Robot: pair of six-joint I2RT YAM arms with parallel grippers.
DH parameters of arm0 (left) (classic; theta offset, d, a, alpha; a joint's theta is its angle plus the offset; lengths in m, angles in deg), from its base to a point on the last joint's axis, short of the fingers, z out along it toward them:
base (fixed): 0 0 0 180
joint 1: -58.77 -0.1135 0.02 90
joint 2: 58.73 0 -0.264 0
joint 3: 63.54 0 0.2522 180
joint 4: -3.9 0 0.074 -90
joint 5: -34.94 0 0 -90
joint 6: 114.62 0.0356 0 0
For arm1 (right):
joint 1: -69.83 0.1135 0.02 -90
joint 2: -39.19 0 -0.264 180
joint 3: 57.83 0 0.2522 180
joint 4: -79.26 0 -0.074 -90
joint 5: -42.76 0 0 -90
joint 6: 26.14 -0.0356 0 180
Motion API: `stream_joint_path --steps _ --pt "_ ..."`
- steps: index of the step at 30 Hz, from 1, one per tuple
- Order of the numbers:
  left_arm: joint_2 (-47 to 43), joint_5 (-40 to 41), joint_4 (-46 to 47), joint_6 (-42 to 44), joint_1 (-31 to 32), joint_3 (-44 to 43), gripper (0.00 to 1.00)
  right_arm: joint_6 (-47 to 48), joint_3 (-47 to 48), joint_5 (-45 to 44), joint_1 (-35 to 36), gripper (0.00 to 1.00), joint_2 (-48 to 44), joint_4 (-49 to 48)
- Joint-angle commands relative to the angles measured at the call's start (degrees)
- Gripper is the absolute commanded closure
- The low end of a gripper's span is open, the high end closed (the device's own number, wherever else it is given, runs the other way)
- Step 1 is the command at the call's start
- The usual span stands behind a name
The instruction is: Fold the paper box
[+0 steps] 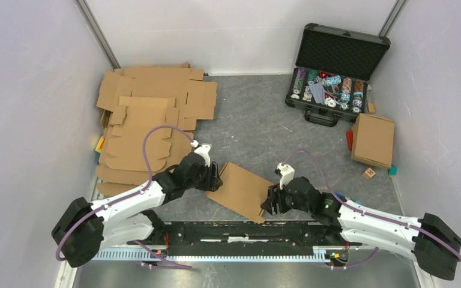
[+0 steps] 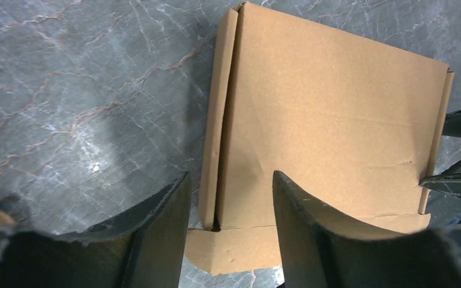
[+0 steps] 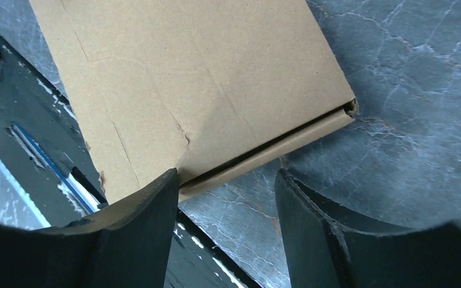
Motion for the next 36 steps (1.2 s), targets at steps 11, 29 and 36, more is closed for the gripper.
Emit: stream_joint_path --steps 11,29,36 --pt "5.2 -4.5 3.1 0.2 -1.3 0.0 0.74 -1.2 -0.1 -1.8 -0.4 0.48 1.5 -2.7" --pt "11.1 -4.1 6.1 -2.4 -1.5 -3.4 0.66 9.3 5.6 0.8 -9.9 0.5 7.5 -1.9" --pt "17.9 -9.5 9.5 -0.7 -2.7 -7.7 0.69 15.2 9.5 0.7 -10.9 0.39 7.9 2.7"
